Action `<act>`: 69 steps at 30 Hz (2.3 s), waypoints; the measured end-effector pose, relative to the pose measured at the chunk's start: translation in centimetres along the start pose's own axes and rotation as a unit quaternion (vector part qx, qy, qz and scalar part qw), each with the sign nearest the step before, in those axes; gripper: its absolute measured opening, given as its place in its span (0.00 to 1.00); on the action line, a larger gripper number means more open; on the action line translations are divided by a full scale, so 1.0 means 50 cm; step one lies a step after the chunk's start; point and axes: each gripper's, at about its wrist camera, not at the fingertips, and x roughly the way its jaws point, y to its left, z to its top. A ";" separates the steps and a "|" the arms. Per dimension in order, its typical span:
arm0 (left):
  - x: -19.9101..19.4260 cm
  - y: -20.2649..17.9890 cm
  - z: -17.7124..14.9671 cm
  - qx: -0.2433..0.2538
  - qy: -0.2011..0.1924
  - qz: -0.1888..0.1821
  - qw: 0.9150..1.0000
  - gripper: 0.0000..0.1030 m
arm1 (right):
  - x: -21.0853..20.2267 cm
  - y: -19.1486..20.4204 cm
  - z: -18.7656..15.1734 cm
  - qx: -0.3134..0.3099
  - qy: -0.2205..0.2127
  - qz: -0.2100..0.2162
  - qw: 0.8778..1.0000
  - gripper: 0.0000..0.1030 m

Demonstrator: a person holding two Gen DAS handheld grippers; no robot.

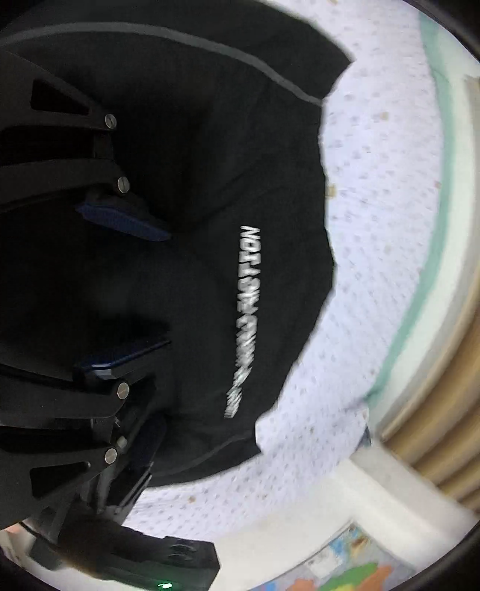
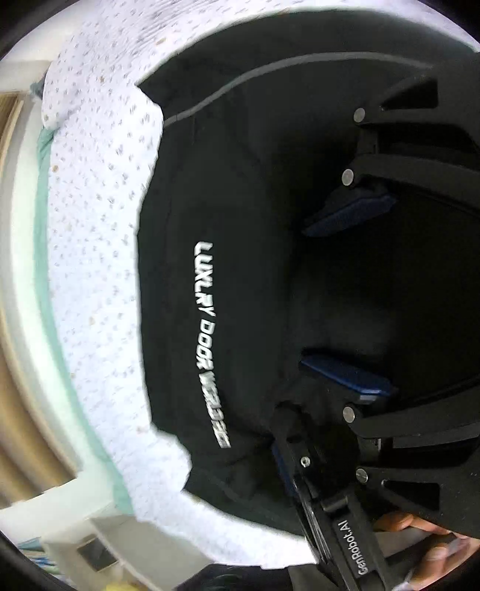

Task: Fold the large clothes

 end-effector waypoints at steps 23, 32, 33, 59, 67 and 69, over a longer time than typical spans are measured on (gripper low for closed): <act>-0.140 -0.041 -0.177 0.049 -0.038 0.051 0.997 0.55 | -0.127 -0.054 -0.136 -0.013 0.022 0.006 1.000 0.68; -0.066 0.020 -0.178 -0.008 0.013 0.070 0.997 0.56 | -0.062 -0.034 -0.164 -0.042 0.047 -0.032 0.998 0.70; -0.072 0.014 -0.178 -0.001 0.010 0.072 0.997 0.56 | -0.062 -0.039 -0.165 -0.039 0.042 -0.026 0.998 0.70; -0.196 0.386 -0.016 -0.160 -0.024 -0.059 0.985 0.77 | -0.244 -0.353 -0.050 0.038 -0.059 -0.055 0.996 0.93; -0.141 0.452 -0.018 -0.226 -0.013 -0.122 0.966 0.77 | -0.110 -0.394 -0.036 0.084 0.009 0.017 0.996 0.93; -0.125 0.454 -0.010 -0.232 0.002 -0.126 0.964 0.77 | -0.088 -0.402 -0.040 0.095 0.017 0.025 0.995 0.93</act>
